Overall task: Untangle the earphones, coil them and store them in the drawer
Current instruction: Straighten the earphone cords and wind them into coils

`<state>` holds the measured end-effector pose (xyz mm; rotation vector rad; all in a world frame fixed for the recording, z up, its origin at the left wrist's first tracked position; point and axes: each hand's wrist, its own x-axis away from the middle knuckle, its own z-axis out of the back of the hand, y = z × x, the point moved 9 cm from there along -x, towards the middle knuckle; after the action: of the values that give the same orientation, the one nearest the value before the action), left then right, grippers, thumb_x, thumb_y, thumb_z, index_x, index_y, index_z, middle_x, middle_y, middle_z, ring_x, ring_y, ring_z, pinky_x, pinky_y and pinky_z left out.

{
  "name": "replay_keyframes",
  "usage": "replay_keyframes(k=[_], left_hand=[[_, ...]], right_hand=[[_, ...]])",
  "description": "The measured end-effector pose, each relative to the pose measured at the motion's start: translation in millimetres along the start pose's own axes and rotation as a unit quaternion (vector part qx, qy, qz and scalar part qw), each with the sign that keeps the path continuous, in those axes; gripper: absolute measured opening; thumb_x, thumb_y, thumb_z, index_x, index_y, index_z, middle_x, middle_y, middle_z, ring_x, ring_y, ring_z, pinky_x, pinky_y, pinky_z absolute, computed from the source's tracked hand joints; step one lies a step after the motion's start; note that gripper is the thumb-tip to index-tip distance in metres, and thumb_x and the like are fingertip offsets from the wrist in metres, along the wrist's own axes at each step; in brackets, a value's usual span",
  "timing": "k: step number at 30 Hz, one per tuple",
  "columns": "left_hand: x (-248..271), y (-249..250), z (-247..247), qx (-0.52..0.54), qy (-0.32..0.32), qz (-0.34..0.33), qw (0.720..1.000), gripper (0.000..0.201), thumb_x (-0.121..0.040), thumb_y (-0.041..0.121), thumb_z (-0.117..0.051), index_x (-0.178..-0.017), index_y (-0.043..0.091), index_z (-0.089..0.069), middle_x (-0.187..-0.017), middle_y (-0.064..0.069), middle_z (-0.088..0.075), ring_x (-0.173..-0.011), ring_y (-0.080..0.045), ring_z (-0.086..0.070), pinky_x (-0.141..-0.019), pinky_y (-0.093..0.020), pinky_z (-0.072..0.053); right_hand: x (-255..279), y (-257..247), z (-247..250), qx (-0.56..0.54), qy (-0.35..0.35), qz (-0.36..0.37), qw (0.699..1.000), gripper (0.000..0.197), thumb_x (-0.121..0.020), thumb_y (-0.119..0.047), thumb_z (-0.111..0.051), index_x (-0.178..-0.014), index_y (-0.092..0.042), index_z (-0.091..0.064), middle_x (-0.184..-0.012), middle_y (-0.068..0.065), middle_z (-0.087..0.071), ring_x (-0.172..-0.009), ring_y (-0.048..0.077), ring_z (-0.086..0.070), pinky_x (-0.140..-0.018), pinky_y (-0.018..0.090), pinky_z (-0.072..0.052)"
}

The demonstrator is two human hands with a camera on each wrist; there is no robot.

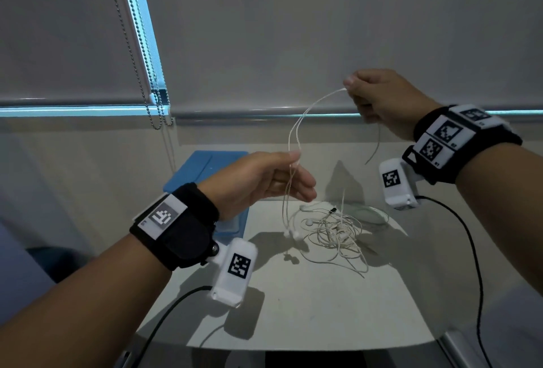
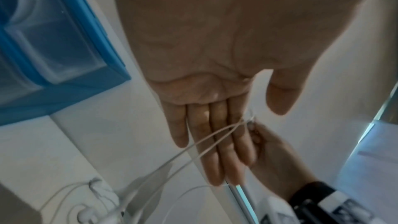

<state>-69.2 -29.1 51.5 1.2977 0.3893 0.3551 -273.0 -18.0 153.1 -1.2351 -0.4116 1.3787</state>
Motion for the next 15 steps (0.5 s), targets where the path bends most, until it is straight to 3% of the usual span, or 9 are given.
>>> replay_keyframes(k=[2, 4, 8, 10, 15], left_hand=[[-8, 4, 8, 0.017, 0.031, -0.005, 0.999, 0.056, -0.099, 0.049, -0.043, -0.121, 0.002, -0.065, -0.113, -0.019, -0.074, -0.113, -0.033, -0.068, -0.112, -0.042, -0.043], [-13, 21, 13, 0.061, 0.062, -0.046, 0.995, 0.049, -0.105, 0.043, -0.039, -0.123, 0.004, -0.062, -0.105, -0.017, -0.074, -0.105, -0.030, -0.070, -0.106, -0.040, -0.047], [-14, 48, 20, 0.080, 0.121, -0.112, 0.983, 0.036, -0.109, 0.028, -0.037, -0.100, 0.006, -0.063, -0.075, -0.007, -0.062, -0.076, -0.022, -0.067, -0.095, -0.042, -0.052], [-13, 47, 21, 0.075, 0.131, -0.119, 0.981, 0.034, -0.109, 0.023, -0.038, -0.089, 0.008, -0.061, -0.068, -0.004, -0.055, -0.068, -0.019, -0.062, -0.098, -0.047, -0.050], [-3, 25, 12, 0.085, 0.097, -0.090, 0.987, 0.033, -0.109, 0.020, -0.040, -0.085, 0.007, -0.060, -0.065, -0.003, -0.054, -0.064, -0.016, -0.063, -0.104, -0.053, -0.048]], right_hand=[[2, -25, -18, 0.001, -0.080, 0.016, 0.997, 0.038, -0.105, -0.024, -0.053, -0.068, -0.020, -0.047, -0.059, -0.006, -0.034, -0.050, 0.010, -0.027, -0.047, 0.021, -0.025], [5, -47, -35, 0.055, -0.145, 0.039, 0.987, 0.033, -0.103, -0.025, -0.057, -0.072, -0.013, -0.055, -0.055, -0.006, -0.037, -0.049, 0.009, -0.030, -0.047, 0.020, -0.028], [13, -64, -60, 0.151, -0.207, 0.075, 0.964, 0.032, -0.101, -0.028, -0.060, -0.082, -0.003, -0.061, -0.054, -0.004, -0.042, -0.050, 0.009, -0.037, -0.050, 0.021, -0.036], [9, -62, -57, 0.140, -0.182, 0.089, 0.969, 0.031, -0.102, -0.028, -0.059, -0.078, -0.008, -0.060, -0.057, -0.003, -0.043, -0.051, 0.010, -0.038, -0.051, 0.023, -0.035], [-10, -34, -1, 0.077, 0.001, 0.056, 0.995, 0.034, -0.101, -0.034, -0.058, -0.069, -0.023, -0.056, -0.079, 0.010, -0.045, -0.058, 0.014, -0.037, -0.056, 0.030, -0.031]])
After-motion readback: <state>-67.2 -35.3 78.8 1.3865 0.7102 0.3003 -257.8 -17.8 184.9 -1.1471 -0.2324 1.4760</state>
